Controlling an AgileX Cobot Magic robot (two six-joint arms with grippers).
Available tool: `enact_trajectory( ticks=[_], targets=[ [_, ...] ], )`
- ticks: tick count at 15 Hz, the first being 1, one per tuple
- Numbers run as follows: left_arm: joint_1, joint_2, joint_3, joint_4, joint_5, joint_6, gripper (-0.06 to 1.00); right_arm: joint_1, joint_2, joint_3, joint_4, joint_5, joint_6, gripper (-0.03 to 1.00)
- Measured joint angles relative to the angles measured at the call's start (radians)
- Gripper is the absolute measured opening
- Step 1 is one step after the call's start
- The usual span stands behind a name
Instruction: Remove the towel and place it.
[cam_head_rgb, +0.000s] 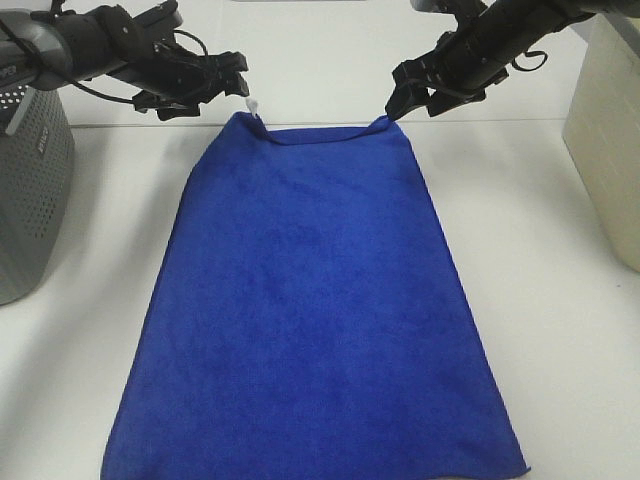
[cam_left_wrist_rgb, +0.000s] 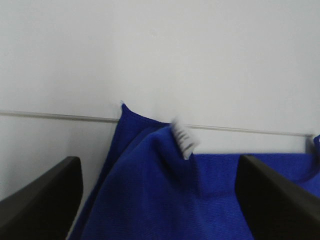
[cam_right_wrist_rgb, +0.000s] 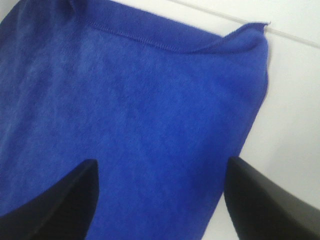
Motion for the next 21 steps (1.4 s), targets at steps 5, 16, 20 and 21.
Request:
enact_trajectory(
  ticks=[5,16,20,21],
  targets=[
    [0.014,-0.015,-0.004,-0.002,0.058,-0.156,0.77,0.000,-0.075,0.000,-0.073,0.212,0.089,0.69],
    [0.012,-0.349,-0.005,0.287,0.684,-0.073,0.77,0.000,-0.377,0.000,-0.235,0.418,0.410,0.89],
    [0.013,-0.455,-0.005,0.438,0.772,-0.082,0.77,0.000,-0.510,0.004,-0.323,0.420,0.501,0.89],
    [0.019,-0.472,-0.005,0.445,0.773,-0.082,0.77,0.000,-0.547,0.023,-0.329,0.420,0.505,0.89]
  ],
)
